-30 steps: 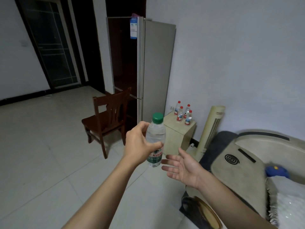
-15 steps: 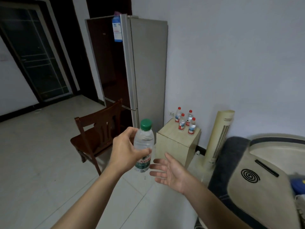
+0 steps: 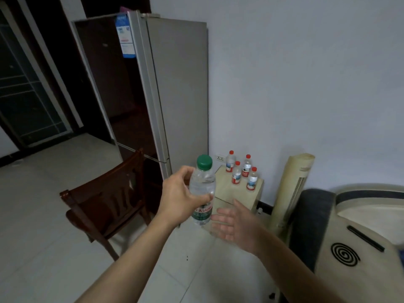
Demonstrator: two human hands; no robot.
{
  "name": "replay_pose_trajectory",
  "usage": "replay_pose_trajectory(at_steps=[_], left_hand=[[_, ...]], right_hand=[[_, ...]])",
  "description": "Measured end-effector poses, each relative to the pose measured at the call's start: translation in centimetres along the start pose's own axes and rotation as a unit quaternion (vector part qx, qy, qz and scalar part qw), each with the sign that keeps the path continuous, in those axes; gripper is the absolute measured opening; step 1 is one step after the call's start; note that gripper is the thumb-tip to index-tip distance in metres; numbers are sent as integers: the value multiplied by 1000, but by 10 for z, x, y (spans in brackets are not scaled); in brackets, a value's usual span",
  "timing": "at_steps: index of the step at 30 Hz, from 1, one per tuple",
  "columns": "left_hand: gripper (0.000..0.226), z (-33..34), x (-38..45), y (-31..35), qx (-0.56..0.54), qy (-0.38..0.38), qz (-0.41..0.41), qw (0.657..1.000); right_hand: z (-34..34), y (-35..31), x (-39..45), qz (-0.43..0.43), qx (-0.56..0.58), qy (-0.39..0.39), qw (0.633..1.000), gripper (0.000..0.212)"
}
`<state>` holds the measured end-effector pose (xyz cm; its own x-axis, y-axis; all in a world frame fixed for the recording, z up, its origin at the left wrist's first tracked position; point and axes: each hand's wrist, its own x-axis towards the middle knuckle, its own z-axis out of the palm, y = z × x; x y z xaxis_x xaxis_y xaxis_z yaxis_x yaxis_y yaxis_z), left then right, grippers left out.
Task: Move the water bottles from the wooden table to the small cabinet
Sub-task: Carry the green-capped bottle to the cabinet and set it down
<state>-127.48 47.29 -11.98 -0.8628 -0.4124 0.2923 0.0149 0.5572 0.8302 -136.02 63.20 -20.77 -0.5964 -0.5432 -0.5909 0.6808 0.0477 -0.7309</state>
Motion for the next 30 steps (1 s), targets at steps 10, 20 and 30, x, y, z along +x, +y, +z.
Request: replay_pose_trajectory(at_steps=[10, 20, 30], left_hand=[[53, 6, 139, -68, -53, -66, 12, 996], [57, 25, 250, -113, -118, -128, 51, 983], [57, 92, 363, -128, -84, -170, 59, 980]], right_hand=[[28, -63, 95, -28, 33, 117, 992, 60], [30, -120, 163, -37, 75, 188, 979, 62], [-23, -188, 255, -54, 124, 188, 973, 64]])
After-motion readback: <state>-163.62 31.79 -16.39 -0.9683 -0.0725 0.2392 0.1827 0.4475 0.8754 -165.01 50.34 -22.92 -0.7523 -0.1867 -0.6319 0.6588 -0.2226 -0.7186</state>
